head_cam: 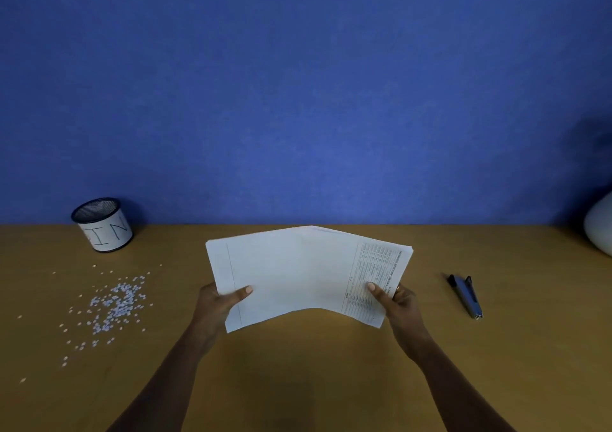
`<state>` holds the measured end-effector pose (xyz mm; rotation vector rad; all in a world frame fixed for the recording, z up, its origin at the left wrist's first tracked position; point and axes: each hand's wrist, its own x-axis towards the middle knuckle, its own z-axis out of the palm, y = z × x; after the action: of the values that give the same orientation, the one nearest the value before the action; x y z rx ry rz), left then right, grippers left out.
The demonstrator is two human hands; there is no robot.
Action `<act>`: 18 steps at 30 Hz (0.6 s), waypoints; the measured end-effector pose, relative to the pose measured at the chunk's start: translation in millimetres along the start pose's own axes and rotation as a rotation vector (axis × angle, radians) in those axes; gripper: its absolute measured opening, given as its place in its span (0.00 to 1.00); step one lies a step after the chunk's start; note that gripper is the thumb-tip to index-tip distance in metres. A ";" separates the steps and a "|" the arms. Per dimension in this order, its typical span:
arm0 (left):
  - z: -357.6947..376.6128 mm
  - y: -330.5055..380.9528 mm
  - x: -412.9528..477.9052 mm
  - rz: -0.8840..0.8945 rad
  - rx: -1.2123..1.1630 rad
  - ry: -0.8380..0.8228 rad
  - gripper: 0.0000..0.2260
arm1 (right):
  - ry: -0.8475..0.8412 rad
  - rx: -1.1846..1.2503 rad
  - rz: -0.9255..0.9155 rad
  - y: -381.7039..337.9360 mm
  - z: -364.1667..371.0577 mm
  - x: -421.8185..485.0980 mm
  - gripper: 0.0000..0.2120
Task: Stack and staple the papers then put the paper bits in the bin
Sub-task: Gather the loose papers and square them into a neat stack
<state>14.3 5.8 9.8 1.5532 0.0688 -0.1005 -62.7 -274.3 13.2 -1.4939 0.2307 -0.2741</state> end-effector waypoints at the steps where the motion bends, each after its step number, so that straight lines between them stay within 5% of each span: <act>1: 0.5 0.1 1.1 0.000 0.007 0.004 0.15 | 0.000 0.002 0.004 -1.2 -0.1 0.5 0.09; 11: -2.2 -6.3 7.6 -0.016 0.018 -0.036 0.17 | 0.006 -0.037 0.067 6.2 2.0 2.1 0.07; 18: 6.8 5.6 23.1 0.070 0.078 0.148 0.25 | 0.098 -0.088 0.076 1.7 5.1 7.3 0.07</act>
<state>37.8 -1.4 13.0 1.6379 0.1287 0.0683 -54.2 -271.8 12.0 -1.5563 0.3815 -0.2789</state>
